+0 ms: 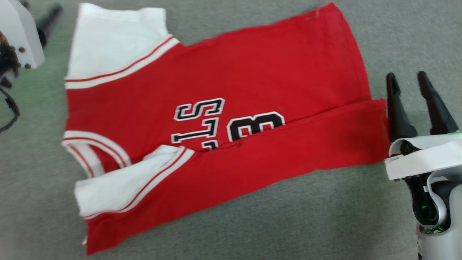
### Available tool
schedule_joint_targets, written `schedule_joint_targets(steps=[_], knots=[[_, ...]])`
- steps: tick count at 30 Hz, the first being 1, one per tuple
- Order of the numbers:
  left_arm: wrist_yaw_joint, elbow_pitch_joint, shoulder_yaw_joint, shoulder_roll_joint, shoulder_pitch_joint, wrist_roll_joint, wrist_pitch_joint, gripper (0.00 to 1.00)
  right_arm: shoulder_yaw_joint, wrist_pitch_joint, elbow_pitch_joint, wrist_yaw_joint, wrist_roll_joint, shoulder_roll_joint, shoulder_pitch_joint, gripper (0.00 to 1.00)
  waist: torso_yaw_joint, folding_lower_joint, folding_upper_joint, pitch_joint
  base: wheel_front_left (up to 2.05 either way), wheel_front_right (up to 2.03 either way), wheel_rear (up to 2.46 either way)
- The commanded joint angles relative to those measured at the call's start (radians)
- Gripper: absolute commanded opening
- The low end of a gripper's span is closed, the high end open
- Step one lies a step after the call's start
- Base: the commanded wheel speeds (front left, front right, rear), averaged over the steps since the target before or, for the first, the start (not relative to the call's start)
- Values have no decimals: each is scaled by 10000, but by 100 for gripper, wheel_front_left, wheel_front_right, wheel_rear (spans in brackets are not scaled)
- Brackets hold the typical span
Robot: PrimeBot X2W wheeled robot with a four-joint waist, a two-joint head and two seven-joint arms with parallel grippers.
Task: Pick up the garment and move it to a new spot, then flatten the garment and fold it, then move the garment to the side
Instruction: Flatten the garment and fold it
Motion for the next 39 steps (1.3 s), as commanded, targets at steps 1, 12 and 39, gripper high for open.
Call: schedule_joint_targets(steps=[1,12,39], knots=[[-23,144,-174,4,-233,-385,862,100,74,-65,17,-16,26,40,-78,100,-522,0,0,455,0,0,0],[-31,340,-821,220,-1164,-1505,3096,100,285,-184,73,-16,132,174,-114,100,-881,0,0,852,0,0,0],[-35,-409,-2210,75,-1607,-2568,2766,0,2923,6182,2447,-16,1121,-1770,-5735,100,-199,0,0,1155,0,0,0]])
